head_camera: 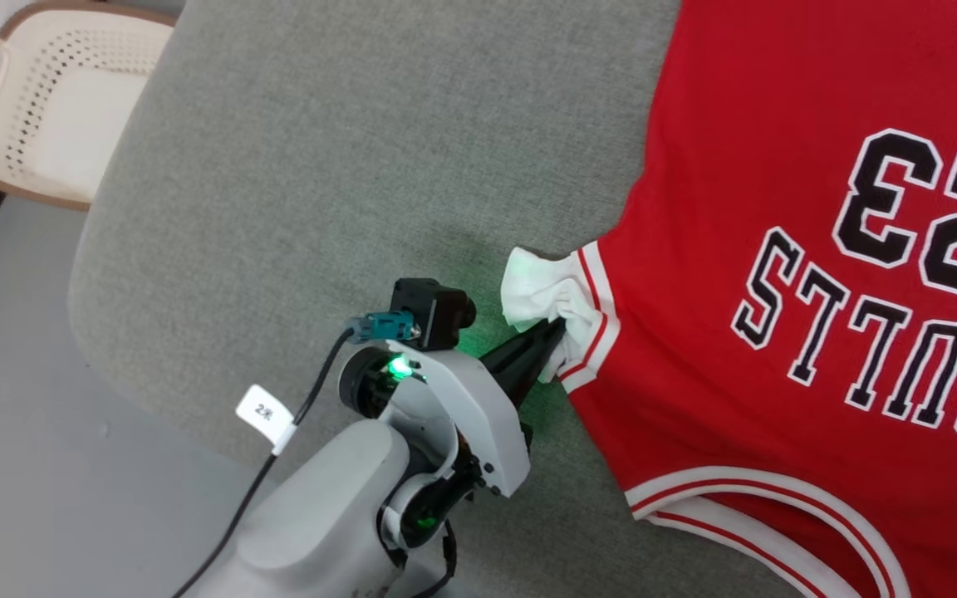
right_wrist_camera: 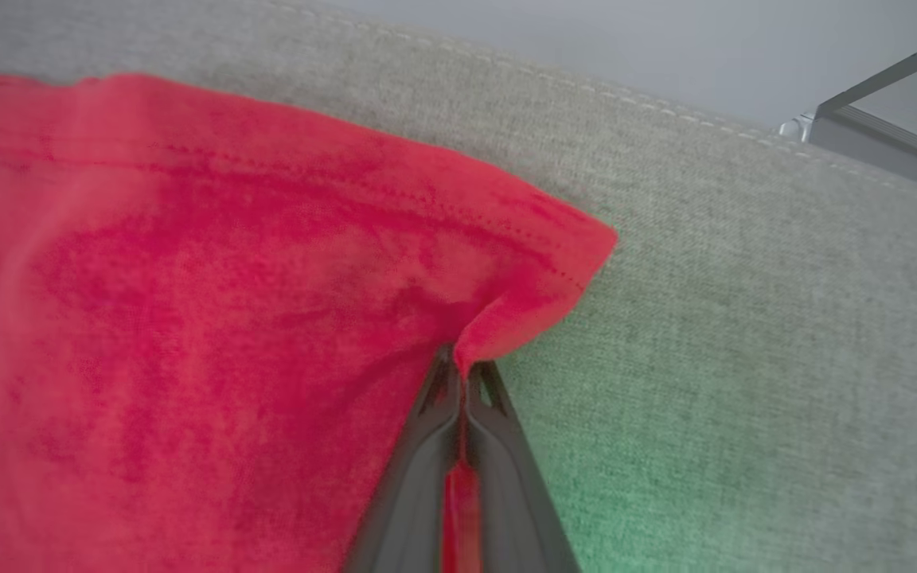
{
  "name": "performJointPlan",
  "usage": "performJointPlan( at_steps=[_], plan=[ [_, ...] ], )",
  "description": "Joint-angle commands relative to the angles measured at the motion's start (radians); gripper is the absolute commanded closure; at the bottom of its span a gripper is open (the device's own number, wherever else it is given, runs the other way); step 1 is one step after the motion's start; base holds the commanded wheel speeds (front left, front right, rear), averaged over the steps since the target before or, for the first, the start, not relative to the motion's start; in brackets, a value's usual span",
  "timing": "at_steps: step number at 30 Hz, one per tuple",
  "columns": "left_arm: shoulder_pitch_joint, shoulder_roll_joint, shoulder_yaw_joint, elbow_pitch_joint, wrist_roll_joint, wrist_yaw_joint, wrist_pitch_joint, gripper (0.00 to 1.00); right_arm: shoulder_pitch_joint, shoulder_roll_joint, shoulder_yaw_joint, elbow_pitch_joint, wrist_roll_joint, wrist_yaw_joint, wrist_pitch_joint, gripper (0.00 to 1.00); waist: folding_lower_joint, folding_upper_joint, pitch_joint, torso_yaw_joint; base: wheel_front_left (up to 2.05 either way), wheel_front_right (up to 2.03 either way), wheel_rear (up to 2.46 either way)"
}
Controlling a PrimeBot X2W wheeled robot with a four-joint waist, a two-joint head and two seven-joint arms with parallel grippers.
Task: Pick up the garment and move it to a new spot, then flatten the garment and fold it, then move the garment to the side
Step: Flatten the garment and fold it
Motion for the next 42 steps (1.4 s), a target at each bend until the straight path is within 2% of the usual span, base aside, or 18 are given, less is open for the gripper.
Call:
performJointPlan(
  at_steps=[1, 7, 12, 16, 19, 25, 29, 36, 42],
  plan=[
    [0.024, 0.044, 0.014, 0.075, -0.002, 0.033, 0.015, 1.0, 0.054, 0.034, 0.013, 0.038, -0.001, 0.001, 0.035, 1.0, 0.0, -0.0001, -0.02, -0.022, 0.0, 0.0, 0.0],
    [0.049, 0.084, 0.035, 0.103, -0.015, 0.05, 0.011, 1.0, 0.091, 0.045, 0.058, -0.021, 0.063, 0.001, 0.062, 1.0, 0.0, -0.0001, -0.074, -0.08, 0.0, 0.0, 0.0],
    [0.082, 0.119, 0.057, 0.109, -0.035, 0.06, 0.01, 1.0, 0.196, 0.029, 0.133, -0.143, 0.184, 0.0, 0.094, 1.0, 0.0, -0.0001, -0.126, -0.144, 0.0, 0.0, 0.0],
    [0.112, 0.146, 0.068, 0.103, -0.046, 0.075, 0.015, 1.0, 0.315, 0.0, 0.188, -0.302, 0.307, 0.0, 0.138, 1.0, 0.0, -0.0001, -0.159, -0.197, 0.0, 0.0, 0.0],
    [0.132, 0.167, 0.076, 0.092, -0.052, 0.084, 0.019, 1.0, 0.422, -0.03, 0.19, -0.438, 0.386, 0.0, 0.169, 1.0, 0.0, -0.0001, -0.181, -0.234, 0.0, 0.0, 0.0],
    [0.163, 0.199, 0.092, 0.062, -0.067, 0.098, 0.024, 1.0, 0.681, -0.044, 0.124, -0.7, 0.482, 0.0, 0.22, 1.0, 0.0, -0.0001, -0.213, -0.297, 0.0, 0.0, 0.0],
    [0.183, 0.212, 0.1, 0.035, -0.076, 0.108, 0.022, 1.0, 0.872, -0.012, 0.038, -0.855, 0.499, 0.0, 0.253, 1.0, 0.0, -0.0001, -0.224, -0.328, 0.0, 0.0, 0.0],
    [0.199, 0.23, 0.108, -0.008, -0.082, 0.122, 0.026, 1.0, 1.178, 0.11, -0.128, -1.094, 0.461, 0.0, 0.319, 1.0, 0.0, -0.0001, -0.22, -0.355, 0.0, 0.0, 0.0],
    [0.196, 0.241, 0.11, -0.036, -0.082, 0.132, 0.034, 1.0, 1.317, 0.232, -0.189, -1.182, 0.401, 0.0, 0.35, 1.0, 0.0, -0.0001, -0.201, -0.367, 0.0, 0.0, 0.0]
  ],
)
